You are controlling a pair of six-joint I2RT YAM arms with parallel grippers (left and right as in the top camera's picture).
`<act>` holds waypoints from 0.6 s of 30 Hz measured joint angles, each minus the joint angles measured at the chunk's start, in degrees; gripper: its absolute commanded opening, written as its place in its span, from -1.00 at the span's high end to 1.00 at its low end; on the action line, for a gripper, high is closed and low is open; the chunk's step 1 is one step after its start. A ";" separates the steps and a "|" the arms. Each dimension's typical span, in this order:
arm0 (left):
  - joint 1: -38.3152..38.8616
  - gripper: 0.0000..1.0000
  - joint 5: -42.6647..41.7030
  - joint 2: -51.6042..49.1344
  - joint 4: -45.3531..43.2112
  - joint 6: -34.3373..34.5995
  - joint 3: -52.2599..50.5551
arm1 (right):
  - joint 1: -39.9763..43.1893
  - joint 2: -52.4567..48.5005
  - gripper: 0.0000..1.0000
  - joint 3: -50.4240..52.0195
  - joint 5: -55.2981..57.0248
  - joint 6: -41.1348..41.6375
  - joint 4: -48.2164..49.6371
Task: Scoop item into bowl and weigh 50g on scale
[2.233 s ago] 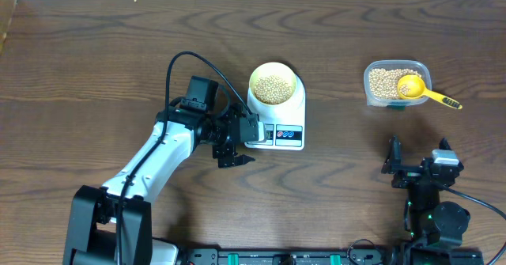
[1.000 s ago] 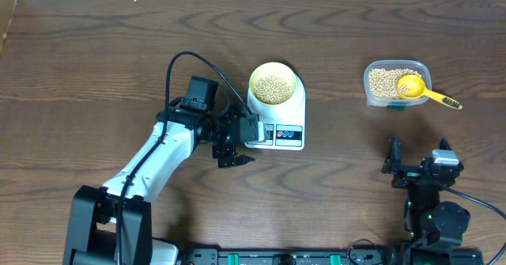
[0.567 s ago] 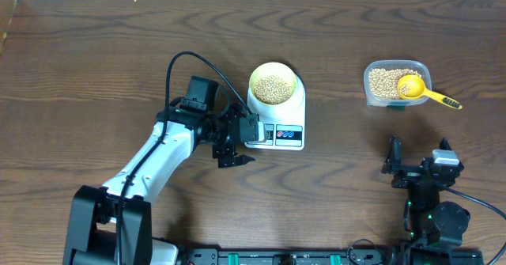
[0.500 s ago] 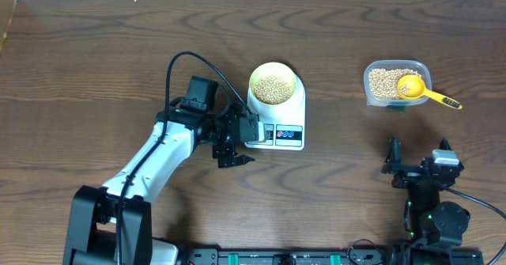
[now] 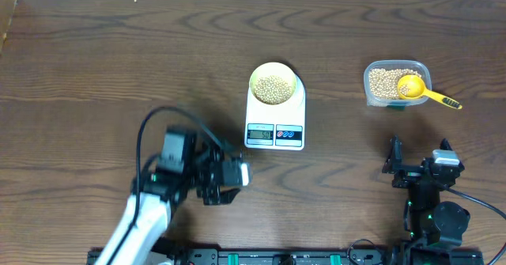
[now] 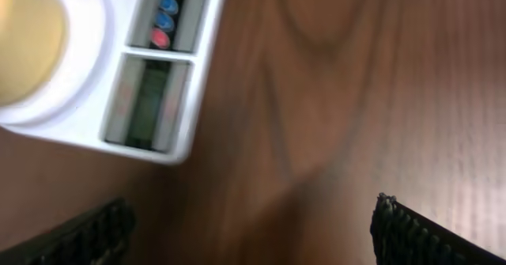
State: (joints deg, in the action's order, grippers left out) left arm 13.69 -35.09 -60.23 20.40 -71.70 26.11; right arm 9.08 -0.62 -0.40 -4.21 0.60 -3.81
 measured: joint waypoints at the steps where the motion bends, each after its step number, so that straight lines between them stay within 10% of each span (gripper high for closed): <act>1: 0.00 -0.96 0.37 1.68 -2.95 -0.07 -2.60 | 0.00 -0.02 -0.99 0.00 -0.02 -0.02 -0.04; 18: -0.09 -0.96 2.21 21.99 -22.73 0.55 -25.62 | 0.00 0.00 -0.98 0.00 0.02 -0.02 0.00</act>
State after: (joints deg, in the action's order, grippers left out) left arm 13.61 -32.88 -38.24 -2.33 -71.16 0.49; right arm 9.08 -0.62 -0.40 -4.19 0.58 -3.81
